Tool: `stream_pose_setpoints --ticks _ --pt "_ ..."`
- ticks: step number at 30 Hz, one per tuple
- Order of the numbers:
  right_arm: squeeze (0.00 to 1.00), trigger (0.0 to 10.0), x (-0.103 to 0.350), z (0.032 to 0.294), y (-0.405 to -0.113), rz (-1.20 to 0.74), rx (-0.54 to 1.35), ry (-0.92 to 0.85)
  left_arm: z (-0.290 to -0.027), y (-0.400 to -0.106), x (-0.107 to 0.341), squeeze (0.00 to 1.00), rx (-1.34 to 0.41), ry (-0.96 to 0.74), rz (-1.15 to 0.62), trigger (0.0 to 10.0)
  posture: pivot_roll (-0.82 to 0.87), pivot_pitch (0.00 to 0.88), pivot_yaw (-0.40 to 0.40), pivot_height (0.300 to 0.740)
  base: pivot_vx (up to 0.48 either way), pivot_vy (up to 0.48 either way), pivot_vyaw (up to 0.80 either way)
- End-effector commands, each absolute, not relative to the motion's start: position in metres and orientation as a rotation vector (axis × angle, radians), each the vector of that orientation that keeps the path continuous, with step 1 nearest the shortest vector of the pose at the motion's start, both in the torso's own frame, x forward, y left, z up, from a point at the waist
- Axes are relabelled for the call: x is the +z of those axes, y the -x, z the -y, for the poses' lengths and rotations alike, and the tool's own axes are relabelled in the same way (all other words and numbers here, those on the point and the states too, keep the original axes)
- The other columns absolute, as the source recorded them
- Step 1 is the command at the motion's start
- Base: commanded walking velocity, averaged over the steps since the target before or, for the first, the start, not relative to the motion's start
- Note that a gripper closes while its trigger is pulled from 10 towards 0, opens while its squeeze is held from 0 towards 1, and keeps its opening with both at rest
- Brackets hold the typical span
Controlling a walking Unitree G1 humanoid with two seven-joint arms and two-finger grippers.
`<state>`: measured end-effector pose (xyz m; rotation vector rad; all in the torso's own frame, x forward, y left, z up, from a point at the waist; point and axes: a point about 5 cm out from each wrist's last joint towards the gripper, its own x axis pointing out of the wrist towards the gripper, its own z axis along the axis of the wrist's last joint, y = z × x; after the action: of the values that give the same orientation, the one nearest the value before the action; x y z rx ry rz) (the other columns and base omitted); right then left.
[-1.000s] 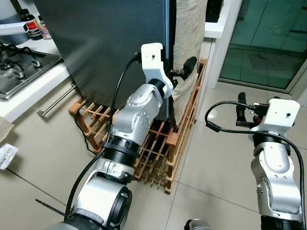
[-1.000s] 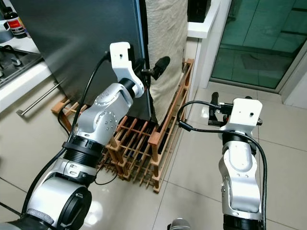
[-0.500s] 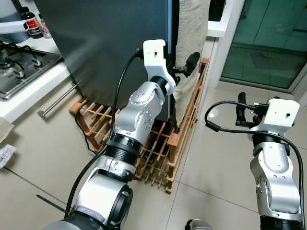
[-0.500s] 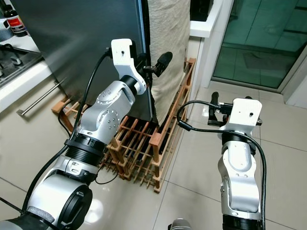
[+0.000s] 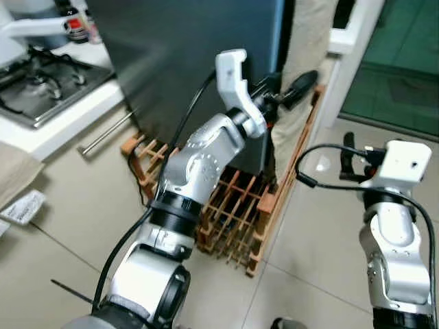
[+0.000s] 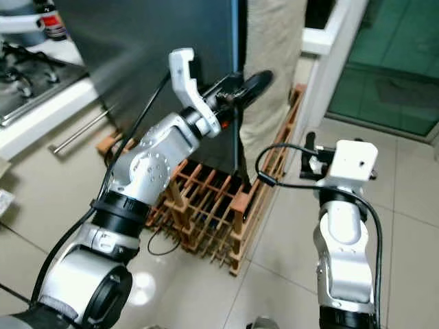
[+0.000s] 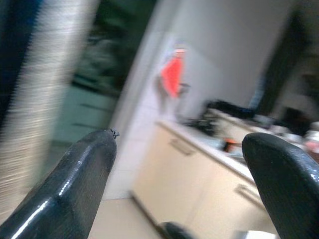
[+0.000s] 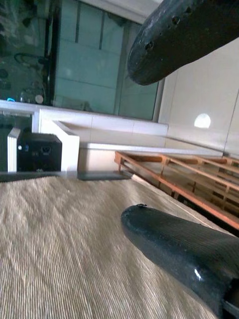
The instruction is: Restocking fridge
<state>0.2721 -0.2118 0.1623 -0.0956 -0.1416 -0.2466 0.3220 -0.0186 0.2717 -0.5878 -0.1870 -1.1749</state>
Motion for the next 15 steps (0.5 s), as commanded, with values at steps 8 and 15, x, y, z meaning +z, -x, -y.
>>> stream_pose_setpoints --ticks 8,15 --pt "0.2 10.0 0.167 0.217 -0.271 0.163 -0.277 0.094 0.059 -0.302 0.279 0.0 -1.24 0.72 0.149 10.0 -0.23 0.037 0.099 0.74 0.0 0.0 0.0" --pt "0.2 10.0 0.169 0.214 -0.27 0.192 -0.269 0.109 -0.015 -0.332 0.254 0.0 -0.85 0.544 0.191 10.0 -0.21 0.012 0.1 0.74 0.0 0.0 0.0"
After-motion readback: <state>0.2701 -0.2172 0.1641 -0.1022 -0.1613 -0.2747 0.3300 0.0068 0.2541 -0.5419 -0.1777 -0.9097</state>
